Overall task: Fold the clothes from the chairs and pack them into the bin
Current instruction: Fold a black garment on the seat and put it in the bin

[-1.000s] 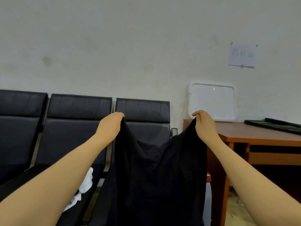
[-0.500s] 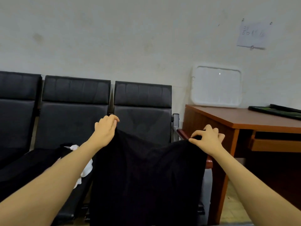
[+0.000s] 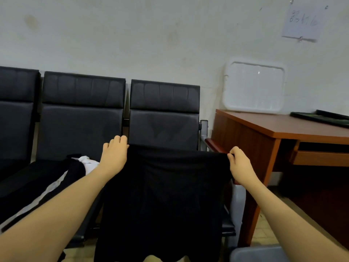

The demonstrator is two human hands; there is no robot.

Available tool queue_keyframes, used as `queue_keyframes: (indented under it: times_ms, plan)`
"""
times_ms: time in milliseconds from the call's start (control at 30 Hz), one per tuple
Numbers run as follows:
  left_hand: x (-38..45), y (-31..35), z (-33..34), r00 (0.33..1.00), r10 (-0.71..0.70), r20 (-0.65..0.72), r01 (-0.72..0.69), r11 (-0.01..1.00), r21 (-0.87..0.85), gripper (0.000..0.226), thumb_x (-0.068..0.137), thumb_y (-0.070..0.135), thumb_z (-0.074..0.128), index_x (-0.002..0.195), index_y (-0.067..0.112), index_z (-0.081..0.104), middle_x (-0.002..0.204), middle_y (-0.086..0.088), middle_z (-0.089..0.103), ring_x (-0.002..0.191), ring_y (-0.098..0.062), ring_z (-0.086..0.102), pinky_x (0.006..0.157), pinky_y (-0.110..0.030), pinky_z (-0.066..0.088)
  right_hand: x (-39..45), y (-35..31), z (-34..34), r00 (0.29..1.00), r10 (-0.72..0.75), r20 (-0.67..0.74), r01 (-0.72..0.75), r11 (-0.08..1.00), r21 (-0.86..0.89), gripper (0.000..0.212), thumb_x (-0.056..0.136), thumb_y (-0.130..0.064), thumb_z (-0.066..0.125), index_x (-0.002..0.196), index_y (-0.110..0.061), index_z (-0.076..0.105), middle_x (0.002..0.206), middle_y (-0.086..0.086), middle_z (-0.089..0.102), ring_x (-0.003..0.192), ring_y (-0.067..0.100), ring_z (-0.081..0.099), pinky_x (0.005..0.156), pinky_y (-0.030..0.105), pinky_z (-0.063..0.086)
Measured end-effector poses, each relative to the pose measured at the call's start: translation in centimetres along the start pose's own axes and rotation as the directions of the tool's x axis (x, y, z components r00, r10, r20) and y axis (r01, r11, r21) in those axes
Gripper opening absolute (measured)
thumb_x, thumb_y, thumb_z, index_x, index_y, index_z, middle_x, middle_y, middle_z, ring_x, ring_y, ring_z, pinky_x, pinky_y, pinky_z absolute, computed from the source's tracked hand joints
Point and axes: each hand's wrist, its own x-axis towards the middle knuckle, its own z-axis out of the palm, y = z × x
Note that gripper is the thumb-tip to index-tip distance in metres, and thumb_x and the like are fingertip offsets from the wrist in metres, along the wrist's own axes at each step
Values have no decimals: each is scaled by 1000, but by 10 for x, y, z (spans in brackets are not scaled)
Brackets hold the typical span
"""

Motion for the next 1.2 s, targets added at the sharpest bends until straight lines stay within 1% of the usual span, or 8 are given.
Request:
queue_keyframes:
  times_ms: [67, 167, 267, 400, 600, 700, 967, 1200]
  plan:
    - [-3, 6, 2, 997, -59, 40, 62, 996, -64, 7, 93, -1, 45, 97, 3, 46, 88, -15, 53, 71, -28, 48, 65, -34, 36, -5, -1, 5, 998, 52, -29, -47, 987, 157, 15, 100, -15, 40, 87, -12, 46, 78, 6, 50, 63, 16, 45, 57, 29, 37]
    - [-10, 14, 2, 985, -133, 108, 155, 961, -231, 34, 82, -17, 38, 107, 6, 41, 89, -12, 48, 71, -24, 45, 58, -30, 32, -6, -2, 11, 992, 113, -51, -99, 969, 227, 14, 101, -16, 40, 93, -7, 47, 80, 9, 52, 62, 17, 44, 54, 28, 37]
    - [-22, 13, 5, 986, -134, 102, 158, 949, -274, 41, 82, -16, 38, 114, 8, 43, 94, -13, 46, 76, -25, 46, 60, -31, 34, -8, 3, 12, 997, 25, -76, -27, 999, -24, 11, 99, -20, 46, 97, -13, 53, 96, 5, 52, 86, 21, 49, 75, 36, 40]
    - [-43, 11, 4, 1000, -21, 5, 21, 951, -308, 9, 94, 16, 53, 102, 17, 56, 87, -10, 43, 75, -26, 45, 65, -38, 42, -19, 8, 7, 998, -52, -22, 43, 955, -292, 15, 94, -36, 53, 104, -25, 57, 104, -3, 37, 106, 24, 37, 86, 33, 22]
    - [-64, 15, 11, 990, -68, -121, 22, 936, -351, 15, 82, 17, 72, 96, 12, 74, 92, -11, 43, 83, -31, 45, 75, -45, 44, -28, 3, 8, 996, -79, -49, 67, 976, -206, 17, 92, -35, 58, 104, -25, 63, 111, -1, 43, 112, 25, 34, 86, 32, 18]
    - [-70, 12, 21, 990, -128, -59, 90, 896, -435, 19, 86, 17, 69, 102, 8, 73, 92, -6, 41, 83, -27, 48, 77, -38, 45, -28, 3, 17, 995, -98, -20, 91, 972, -215, 15, 91, -37, 59, 102, -29, 64, 107, -4, 41, 110, 23, 33, 86, 31, 17]
    - [-72, -5, 83, 992, -124, 39, 129, 938, -320, 16, 83, 20, 71, 97, 15, 76, 89, -6, 48, 86, -28, 43, 79, -39, 43, -6, 30, 81, 993, 35, 113, -10, 976, -218, 11, 87, -36, 65, 97, -33, 68, 103, -6, 42, 109, 24, 35, 93, 36, 22]
    - [-39, -14, 159, 948, -279, 152, 316, 877, -361, 14, 84, 24, 70, 96, 19, 76, 94, 2, 42, 92, -18, 32, 87, -27, 27, 48, 55, 155, 986, 63, 155, -27, 973, -227, 9, 87, -34, 65, 94, -34, 71, 99, -6, 44, 105, 20, 34, 83, 30, 16]
